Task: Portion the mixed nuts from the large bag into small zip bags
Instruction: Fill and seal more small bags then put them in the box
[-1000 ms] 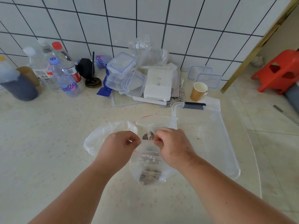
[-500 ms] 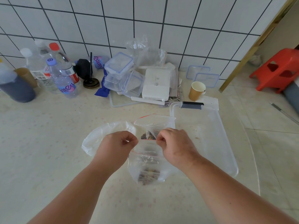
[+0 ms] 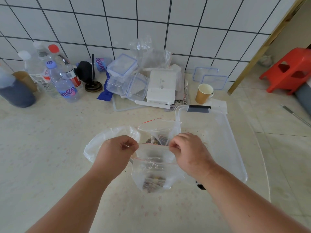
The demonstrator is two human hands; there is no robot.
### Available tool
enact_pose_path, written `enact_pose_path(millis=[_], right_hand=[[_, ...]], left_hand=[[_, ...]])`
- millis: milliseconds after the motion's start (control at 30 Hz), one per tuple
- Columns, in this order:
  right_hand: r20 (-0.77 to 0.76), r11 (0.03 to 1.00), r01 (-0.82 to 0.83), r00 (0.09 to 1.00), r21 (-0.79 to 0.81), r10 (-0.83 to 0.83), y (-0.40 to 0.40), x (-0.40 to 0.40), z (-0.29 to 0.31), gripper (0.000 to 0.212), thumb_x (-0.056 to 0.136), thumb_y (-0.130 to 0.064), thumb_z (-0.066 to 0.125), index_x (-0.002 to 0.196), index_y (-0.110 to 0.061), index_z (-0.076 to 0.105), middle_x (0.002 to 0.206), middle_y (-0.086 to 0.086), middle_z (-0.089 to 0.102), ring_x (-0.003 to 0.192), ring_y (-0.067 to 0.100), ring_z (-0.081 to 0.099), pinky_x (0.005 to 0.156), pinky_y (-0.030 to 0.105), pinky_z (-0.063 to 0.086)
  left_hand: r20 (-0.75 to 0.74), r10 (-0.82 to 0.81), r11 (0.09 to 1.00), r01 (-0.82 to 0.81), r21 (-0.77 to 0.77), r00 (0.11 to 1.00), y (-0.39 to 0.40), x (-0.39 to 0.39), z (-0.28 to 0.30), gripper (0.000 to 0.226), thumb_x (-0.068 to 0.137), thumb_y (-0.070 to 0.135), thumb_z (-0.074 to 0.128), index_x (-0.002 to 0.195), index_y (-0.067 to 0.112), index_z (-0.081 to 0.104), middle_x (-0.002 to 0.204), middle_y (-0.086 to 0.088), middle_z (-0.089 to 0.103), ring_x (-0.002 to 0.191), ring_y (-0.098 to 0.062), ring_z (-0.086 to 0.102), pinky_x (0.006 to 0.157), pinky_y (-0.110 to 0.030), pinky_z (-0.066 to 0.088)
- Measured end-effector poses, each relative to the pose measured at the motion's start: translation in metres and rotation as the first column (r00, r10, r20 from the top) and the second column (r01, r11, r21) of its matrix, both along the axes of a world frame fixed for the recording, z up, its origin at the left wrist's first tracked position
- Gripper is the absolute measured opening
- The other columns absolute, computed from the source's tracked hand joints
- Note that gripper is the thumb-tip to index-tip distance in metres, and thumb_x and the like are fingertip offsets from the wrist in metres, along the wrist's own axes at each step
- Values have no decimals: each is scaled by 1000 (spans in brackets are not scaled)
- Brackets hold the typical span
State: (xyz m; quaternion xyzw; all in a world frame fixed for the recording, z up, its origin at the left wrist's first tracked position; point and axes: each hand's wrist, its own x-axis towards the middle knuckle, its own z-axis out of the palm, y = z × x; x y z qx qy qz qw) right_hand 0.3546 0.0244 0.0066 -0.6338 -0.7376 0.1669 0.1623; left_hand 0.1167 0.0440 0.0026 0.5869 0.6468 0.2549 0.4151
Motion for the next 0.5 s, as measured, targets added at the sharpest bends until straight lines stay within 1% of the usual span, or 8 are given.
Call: enact_pose_path(millis=[100,200,233,300,333,400,433,500], right_hand=[[21,1000,-9,1000,-9,9,-2,1,-1,20,82,-7,69,70,-22,62,71,-17,55,78,12,50,76,31,42],[-15,1000,22,1000,6,-22,-2,4,-2,14,83,-11,71,72,-19,66,75,-15,59,78,12,54,74,32,46],[-22,999,41,999,14,-41,-2,5,-1,13,83,-14,72,73,-18,66,75,-14,60,77,12,54,73,31,46],[-30,997,73,997,24,-73,-2,10,-1,15,84,-14,73,71,-16,65,73,-14,59,74,11,54,71,30,43],[-30,996,84,996,28,-83,-2,11,-1,17,83,-13,73,69,-16,64,70,-14,58,72,10,53,69,29,40],[-30,994,103,994,25,-102,-4,13,-3,19,83,-13,74,67,-16,63,66,-14,56,68,10,53,67,26,36],[-40,993,115,993,19,-115,-5,13,-3,20,83,-15,75,66,-16,63,64,-15,54,66,9,54,66,25,35],[-60,991,134,989,6,-134,-7,13,-4,22,83,-21,77,66,-18,63,62,-18,51,64,6,52,62,18,33]], left_hand=[[10,-12,1000,12,-3,1000,-2,2,-2,28,92,22,74,72,42,72,73,9,76,58,-7,69,42,-12,43],[12,0,1000,0,-10,1000,-3,1,-3,28,92,23,73,72,42,72,74,8,76,61,-10,70,43,-13,45],[8,7,1000,-7,-8,1000,-3,0,-3,27,92,24,73,73,42,72,74,8,76,63,-13,71,46,-17,48],[6,16,1000,-16,-13,1000,-1,-2,-4,24,92,25,74,74,41,73,74,7,77,67,-21,73,55,-27,54],[3,12,1000,-11,-15,1000,-1,-3,-4,24,91,24,74,74,41,73,73,8,77,68,-23,73,55,-26,54],[-14,-3,1000,3,-8,1000,-3,-2,-6,27,91,22,74,72,42,72,71,9,76,64,-20,71,46,-16,49],[-18,0,1000,0,-6,1000,-3,-2,-7,28,91,21,73,72,41,71,71,9,75,64,-18,70,45,-13,46],[-26,7,1000,-7,-4,1000,-4,-1,-7,28,92,21,72,71,38,70,71,10,74,63,-14,69,45,-13,45]])
